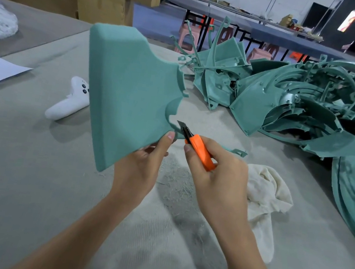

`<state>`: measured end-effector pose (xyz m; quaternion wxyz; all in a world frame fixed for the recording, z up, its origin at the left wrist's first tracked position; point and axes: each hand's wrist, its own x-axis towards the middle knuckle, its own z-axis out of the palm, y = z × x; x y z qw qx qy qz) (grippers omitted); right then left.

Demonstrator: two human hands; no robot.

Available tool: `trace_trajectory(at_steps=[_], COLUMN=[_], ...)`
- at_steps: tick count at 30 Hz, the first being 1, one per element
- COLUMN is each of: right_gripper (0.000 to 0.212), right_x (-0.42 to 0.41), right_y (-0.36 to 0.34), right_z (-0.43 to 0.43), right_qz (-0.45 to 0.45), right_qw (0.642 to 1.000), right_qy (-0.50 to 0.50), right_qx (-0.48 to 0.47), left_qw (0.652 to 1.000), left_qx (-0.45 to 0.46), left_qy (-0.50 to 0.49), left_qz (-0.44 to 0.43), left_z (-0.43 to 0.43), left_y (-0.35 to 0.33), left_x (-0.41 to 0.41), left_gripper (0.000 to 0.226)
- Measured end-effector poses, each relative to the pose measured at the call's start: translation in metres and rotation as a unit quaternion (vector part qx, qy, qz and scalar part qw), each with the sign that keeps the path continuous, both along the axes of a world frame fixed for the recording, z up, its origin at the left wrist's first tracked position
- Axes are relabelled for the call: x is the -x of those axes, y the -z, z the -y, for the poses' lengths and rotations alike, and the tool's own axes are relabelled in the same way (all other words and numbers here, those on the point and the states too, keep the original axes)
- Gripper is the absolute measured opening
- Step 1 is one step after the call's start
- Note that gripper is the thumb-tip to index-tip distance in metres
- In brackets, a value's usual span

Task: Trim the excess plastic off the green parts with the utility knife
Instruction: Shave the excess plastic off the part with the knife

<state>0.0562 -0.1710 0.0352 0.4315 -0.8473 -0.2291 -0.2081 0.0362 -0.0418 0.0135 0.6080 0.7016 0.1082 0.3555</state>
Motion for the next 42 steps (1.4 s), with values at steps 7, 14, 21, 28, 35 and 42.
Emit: trace_trajectory(at_steps=[7,14,21,28,35,42], right_gripper=[0.013,0.014,0.021,0.017,0.021,0.021], right_x=[0.001,-0.001,-0.006,-0.002,-0.002,-0.004], right_y=[-0.002,-0.005,-0.008,-0.008,-0.009,-0.011], right_z=[0.0,0.005,0.011,0.007,0.009,0.014], right_qz=[-0.024,-0.05,-0.157,-0.133,-0.142,-0.16], right_qw=[0.999,0.997,0.986,0.99,0.987,0.984], right_qy=[-0.036,-0.053,-0.049,-0.05,-0.073,-0.067], right_qx=[-0.009,-0.019,-0.024,0.001,-0.008,-0.039], left_qw=[1.0,1.0,1.0,0.999,0.994,0.999], left_qx=[-0.006,0.012,-0.008,-0.026,-0.084,-0.025], left_qy=[0.006,0.013,0.012,-0.001,-0.023,-0.021], left_qz=[-0.004,0.001,-0.009,-0.025,-0.069,-0.016], left_z=[-0.003,-0.001,-0.001,-0.001,-0.002,-0.005], left_y=[0.006,0.005,0.006,0.007,0.009,0.014], left_x=[-0.004,-0.004,-0.003,-0.002,-0.002,-0.005], left_gripper=[0.023,0.018,0.013,0.021,0.029,0.021])
